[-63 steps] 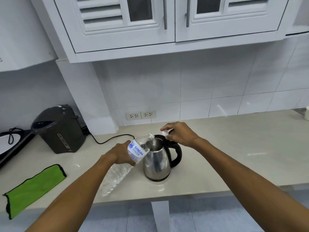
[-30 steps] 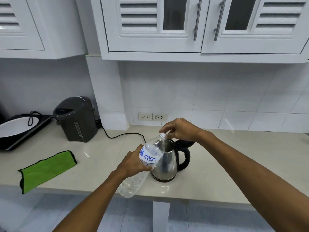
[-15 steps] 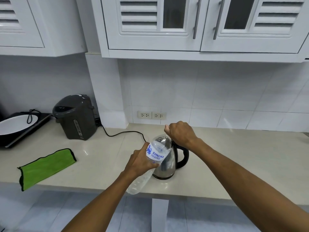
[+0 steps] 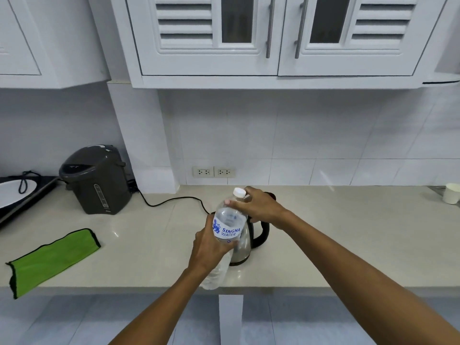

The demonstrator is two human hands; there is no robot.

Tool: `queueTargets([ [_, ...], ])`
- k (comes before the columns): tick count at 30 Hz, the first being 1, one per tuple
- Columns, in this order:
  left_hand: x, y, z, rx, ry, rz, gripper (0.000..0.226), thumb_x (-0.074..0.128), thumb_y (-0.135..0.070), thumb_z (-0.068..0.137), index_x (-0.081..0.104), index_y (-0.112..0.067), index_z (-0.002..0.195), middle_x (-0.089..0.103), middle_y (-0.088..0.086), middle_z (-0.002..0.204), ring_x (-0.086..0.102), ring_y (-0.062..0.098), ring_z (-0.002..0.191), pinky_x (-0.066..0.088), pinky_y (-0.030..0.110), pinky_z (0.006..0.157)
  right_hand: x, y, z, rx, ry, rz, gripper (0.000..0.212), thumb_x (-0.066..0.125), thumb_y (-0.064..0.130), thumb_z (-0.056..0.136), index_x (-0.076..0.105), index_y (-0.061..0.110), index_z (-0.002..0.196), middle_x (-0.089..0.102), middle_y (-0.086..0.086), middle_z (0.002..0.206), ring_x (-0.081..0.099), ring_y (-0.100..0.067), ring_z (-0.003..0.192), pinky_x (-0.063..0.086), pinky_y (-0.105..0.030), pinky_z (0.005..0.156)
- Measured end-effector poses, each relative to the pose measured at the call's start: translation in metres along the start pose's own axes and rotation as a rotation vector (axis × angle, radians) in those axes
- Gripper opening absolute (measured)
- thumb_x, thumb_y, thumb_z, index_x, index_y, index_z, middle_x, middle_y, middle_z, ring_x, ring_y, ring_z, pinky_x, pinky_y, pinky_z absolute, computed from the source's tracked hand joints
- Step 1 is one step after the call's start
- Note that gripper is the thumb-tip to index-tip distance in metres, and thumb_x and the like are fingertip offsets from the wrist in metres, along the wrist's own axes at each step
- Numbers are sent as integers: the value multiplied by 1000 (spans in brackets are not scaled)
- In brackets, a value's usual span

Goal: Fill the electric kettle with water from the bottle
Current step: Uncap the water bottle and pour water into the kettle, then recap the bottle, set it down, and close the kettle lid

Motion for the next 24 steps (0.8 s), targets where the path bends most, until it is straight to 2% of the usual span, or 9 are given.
queueTargets([
  [2, 14, -5, -6, -2, 0, -75, 74, 96, -37, 69, 51, -35, 128, 74, -15, 104, 73, 5, 95, 58, 18, 74, 3, -11, -11, 5, 64, 90, 68, 79, 71, 67, 60, 32, 119, 72, 10, 110, 70, -10, 102, 62, -40, 85],
  [4, 35, -10, -10, -8, 33, -142, 73, 95, -30, 72, 50, -36, 130, 73, -18, 106, 71, -1, 97, 53, 8, 71, 1, -26, -23, 15, 102, 139, 70, 84, 61, 69, 58, 32, 126, 71, 9, 112, 70, -10, 102, 63, -36, 82],
  [6, 58, -16, -15, -14, 82, -196, 74, 95, -28, 73, 51, -37, 132, 73, -19, 109, 69, -9, 95, 51, 5, 72, -9, -41, -36, 31, 87, 148, 66, 87, 54, 71, 58, 31, 126, 70, 7, 111, 70, -10, 101, 62, -32, 78],
  [8, 84, -22, -16, -8, 131, -227, 77, 95, -27, 72, 50, -39, 133, 73, -19, 112, 68, -10, 99, 52, 6, 74, -23, -59, -47, 50, 54, 138, 64, 87, 52, 71, 59, 32, 126, 70, 8, 111, 69, -11, 102, 63, -33, 79],
  [10, 113, -28, -16, -6, 183, -239, 76, 96, -27, 71, 50, -39, 131, 73, -19, 112, 70, -4, 102, 54, 10, 76, -40, -80, -58, 94, 15, 148, 65, 87, 51, 72, 60, 32, 128, 68, 11, 110, 67, -10, 106, 63, -37, 82],
  [14, 161, -45, -10, 3, 260, -228, 70, 97, -32, 69, 48, -45, 117, 74, -18, 107, 69, -7, 94, 57, 17, 75, -75, -119, -74, 153, -81, 117, 76, 88, 57, 68, 57, 32, 132, 65, 6, 120, 64, -10, 110, 63, -35, 84],
  [18, 202, -61, 0, -2, 320, -222, 67, 97, -33, 69, 50, -37, 117, 73, -18, 100, 67, -13, 87, 52, 9, 66, -106, -155, -81, 205, -160, 63, 86, 84, 72, 58, 57, 34, 131, 67, 7, 121, 67, -12, 107, 61, -40, 89],
  [24, 255, -74, 25, -31, 376, -203, 68, 96, -36, 70, 49, -37, 118, 70, -22, 96, 65, -16, 82, 48, 5, 62, -144, -190, -71, 237, -204, 34, 78, 84, 61, 69, 56, 30, 134, 65, 10, 121, 65, -14, 111, 59, -39, 93],
])
Point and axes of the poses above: each hand's wrist, its own z-axis towards the middle knuckle, its own x-axis out of the palm, y = z × x, the point moved 7 cm from there along z, towards the middle knuckle
